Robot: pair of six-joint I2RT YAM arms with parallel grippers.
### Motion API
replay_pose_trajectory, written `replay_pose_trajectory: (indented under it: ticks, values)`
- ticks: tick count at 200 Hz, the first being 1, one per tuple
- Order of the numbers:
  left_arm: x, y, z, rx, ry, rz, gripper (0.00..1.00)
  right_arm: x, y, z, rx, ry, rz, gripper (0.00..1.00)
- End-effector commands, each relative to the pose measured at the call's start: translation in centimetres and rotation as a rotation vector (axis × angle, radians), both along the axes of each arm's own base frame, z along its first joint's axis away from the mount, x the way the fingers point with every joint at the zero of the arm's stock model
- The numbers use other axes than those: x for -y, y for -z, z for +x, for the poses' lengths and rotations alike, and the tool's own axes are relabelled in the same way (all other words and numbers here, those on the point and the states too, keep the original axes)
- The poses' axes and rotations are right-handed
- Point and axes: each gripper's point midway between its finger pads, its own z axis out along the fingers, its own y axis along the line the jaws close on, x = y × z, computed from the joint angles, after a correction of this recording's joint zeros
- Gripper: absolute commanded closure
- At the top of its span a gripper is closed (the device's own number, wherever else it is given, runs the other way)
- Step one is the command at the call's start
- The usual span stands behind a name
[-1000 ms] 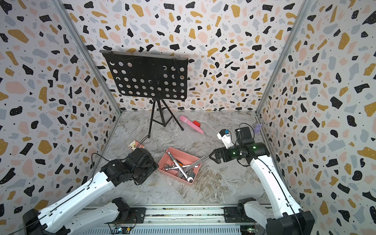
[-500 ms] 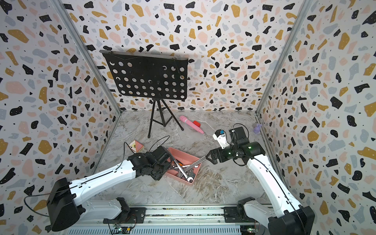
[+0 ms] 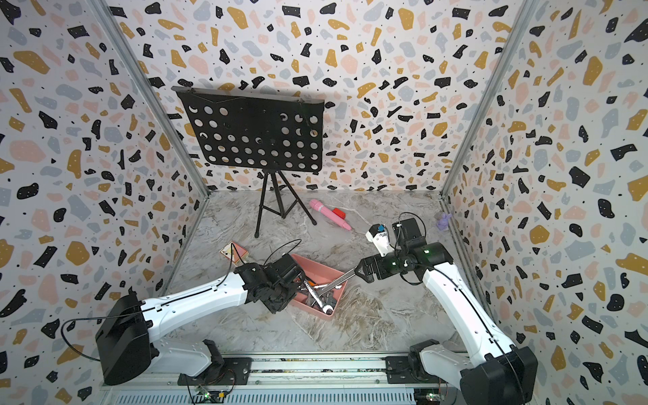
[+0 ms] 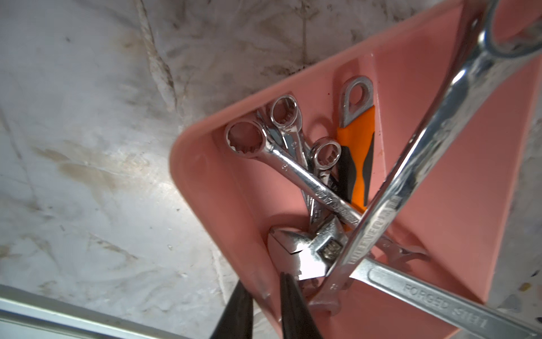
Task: Take out the wrench from the storage box
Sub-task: Adjust the storage box at the center of the board.
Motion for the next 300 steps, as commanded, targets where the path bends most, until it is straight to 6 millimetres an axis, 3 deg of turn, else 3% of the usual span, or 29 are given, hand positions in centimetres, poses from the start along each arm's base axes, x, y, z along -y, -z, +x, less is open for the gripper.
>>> replay_pose_trajectory:
  ticks: [1,62,81,146,187,216,300]
  values:
    - [0.7,0.0,0.2,0.004,0.026,-0.01,0.88,-0.1,0.0,-0.1,0.014,-0.013,-0.003,0.0]
    - [1.2,-0.3,0.9,0.035,0.11,0.013,0.95,0.1,0.0,-0.1,0.022,-0.012,-0.014,0.0]
    - [1.8,-0.8,1.8,0.072,0.215,0.041,1.0,0.2,-0.2,-0.1,0.033,-0.009,-0.02,0.0]
    - [3.5,-1.6,5.2,0.156,0.675,0.188,1.0,0.9,-0.3,0.2,0.06,0.012,-0.052,0.0]
    - [2.7,-1.0,7.4,0.12,0.866,0.239,1.0,1.0,0.1,0.4,0.063,0.033,-0.054,0.0]
    - [2.1,-1.8,8.9,0.128,0.959,0.303,1.0,1.1,0.4,0.5,0.064,0.045,-0.058,0.0]
    - [2.2,-2.3,11.9,0.13,0.839,0.292,1.0,1.4,1.4,1.2,0.063,0.081,-0.069,0.0]
